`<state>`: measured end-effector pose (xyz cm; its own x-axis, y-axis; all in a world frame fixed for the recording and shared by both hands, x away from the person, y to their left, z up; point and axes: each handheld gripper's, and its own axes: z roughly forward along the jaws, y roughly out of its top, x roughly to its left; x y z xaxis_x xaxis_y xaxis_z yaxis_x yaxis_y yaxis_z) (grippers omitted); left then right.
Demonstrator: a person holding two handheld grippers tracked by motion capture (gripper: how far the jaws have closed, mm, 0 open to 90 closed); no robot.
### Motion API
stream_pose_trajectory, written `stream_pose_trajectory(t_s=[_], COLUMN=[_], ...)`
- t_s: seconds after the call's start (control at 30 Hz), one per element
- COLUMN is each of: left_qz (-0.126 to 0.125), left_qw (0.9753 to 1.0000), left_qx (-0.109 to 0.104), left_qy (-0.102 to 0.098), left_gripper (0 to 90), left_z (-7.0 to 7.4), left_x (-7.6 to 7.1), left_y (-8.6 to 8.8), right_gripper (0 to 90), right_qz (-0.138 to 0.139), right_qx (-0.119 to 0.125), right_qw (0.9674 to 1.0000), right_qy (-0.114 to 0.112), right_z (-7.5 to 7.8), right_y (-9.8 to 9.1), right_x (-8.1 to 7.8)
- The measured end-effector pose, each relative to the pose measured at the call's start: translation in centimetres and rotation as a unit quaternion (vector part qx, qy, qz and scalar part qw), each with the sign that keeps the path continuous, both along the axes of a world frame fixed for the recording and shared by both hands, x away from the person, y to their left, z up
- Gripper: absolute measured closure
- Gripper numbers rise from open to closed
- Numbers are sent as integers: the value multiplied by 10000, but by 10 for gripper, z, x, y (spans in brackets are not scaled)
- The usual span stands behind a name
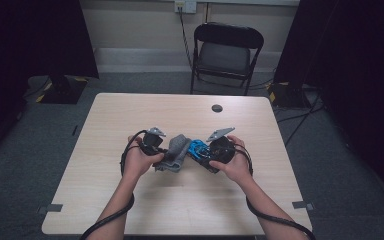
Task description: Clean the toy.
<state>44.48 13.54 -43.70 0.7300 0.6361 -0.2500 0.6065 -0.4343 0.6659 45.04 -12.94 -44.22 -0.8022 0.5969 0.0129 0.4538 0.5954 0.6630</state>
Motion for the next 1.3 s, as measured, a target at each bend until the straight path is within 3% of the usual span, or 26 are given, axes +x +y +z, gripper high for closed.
stream_pose_trajectory(t_s=[0.4, 0.77, 1.03, 1.17, 1.3], left_qz=[-62, -303, -524, -476, -281], left_qw=[10000, 9995, 9986, 9988, 9996], left_qx=[-31, -94, -14, 52, -28], left_qy=[-12, 19, 38, -16, -92], left_gripper=[740, 740, 739, 739, 738], left_z=[-1, -4, -3, -4, -1], left_x=[-6, -13, -19, -21, -17], left_y=[-2, -9, -16, -16, -6], right_gripper=[284, 284, 284, 284, 284], right_qz=[-234, -459, -652, -682, -688], right_qx=[-35, -34, -48, -36, 7], right_qw=[9997, 9989, 9978, 9976, 9976], right_qy=[43, 98, 133, 130, 104], right_z=[1, 5, 5, 7, 9], right_y=[-3, -12, -18, -22, -26], right_x=[7, 16, 24, 26, 24])
